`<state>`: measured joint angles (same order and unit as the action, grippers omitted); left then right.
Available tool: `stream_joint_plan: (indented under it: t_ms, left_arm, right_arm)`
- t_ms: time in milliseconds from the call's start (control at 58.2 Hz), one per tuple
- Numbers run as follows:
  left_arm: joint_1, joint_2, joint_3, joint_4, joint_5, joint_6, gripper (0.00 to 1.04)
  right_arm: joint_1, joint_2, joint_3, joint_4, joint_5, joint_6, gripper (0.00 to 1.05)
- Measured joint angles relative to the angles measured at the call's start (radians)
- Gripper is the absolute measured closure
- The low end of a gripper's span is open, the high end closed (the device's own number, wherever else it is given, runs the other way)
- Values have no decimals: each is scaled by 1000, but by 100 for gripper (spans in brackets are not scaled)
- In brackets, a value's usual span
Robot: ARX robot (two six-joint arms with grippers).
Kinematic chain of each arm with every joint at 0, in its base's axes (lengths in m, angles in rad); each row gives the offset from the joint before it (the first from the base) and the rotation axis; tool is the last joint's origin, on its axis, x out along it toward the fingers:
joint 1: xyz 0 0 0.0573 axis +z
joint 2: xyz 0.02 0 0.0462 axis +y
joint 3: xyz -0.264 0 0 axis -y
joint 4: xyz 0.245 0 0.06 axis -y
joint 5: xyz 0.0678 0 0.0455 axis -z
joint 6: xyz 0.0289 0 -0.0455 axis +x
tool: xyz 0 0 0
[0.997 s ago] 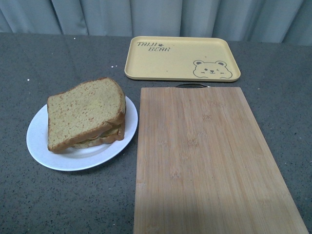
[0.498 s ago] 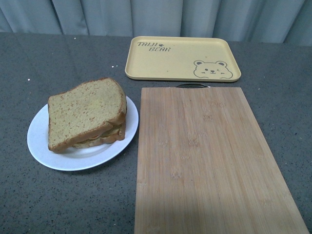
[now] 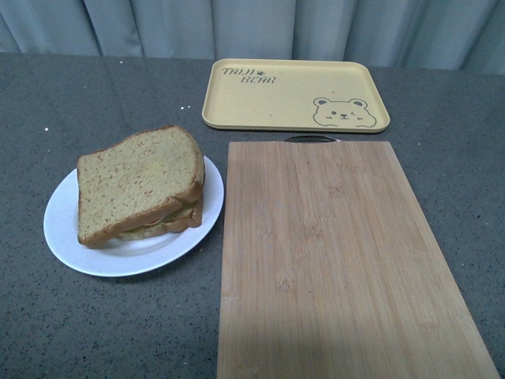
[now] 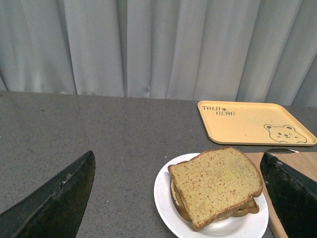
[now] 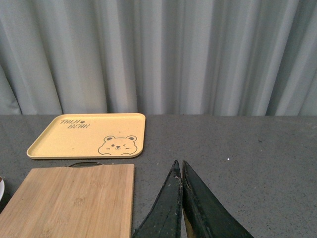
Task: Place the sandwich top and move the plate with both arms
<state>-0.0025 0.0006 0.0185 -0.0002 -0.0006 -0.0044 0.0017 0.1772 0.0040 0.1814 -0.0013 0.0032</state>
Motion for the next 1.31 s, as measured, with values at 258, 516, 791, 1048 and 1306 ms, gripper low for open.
stream_joint_plan:
  t_ms: [258,516,791,1048,1306]
  left_arm:
    - [0,0,0,0,0,0,7]
    - [0,0,0,0,0,0,7]
    - [58,340,103,-153,209,-181,7]
    - [29,1204,313,299,256,-342,7]
    - [87,1707,514,347,283,-420,7]
  right_arm:
    - [0,-172,1,-179,-1,0,104]
    - [0,-173,1,-180,-1,-2,73]
    - [0,-173,1,-180,-1,-2,27]
    - [0,-173,1,-180,-1,-1,9]
    - [0,-173,1,-180,-1,-1,9]
